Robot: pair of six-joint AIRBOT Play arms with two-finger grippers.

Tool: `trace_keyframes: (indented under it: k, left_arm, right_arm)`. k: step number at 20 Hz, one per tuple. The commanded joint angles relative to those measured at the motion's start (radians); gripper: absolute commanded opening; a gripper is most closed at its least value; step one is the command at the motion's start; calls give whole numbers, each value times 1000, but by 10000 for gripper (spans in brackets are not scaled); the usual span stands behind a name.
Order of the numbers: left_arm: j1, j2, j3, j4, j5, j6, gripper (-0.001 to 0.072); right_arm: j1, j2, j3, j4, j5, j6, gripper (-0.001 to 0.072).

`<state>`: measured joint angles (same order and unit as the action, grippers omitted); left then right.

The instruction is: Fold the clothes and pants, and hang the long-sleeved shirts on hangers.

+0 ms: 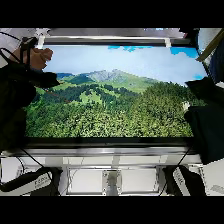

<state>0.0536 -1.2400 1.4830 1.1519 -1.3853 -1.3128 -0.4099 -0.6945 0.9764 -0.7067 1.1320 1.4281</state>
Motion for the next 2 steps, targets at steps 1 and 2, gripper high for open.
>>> trace_keyframes:
  k: [1,2]
  left_arm:
    - [0,0,0,0,-4,0,15]
    - [0,0,0,0,-4,0,15]
  right_arm:
    - [68,2,5,-51,76,-6,36]
    - [68,2,5,-56,95,-6,37]
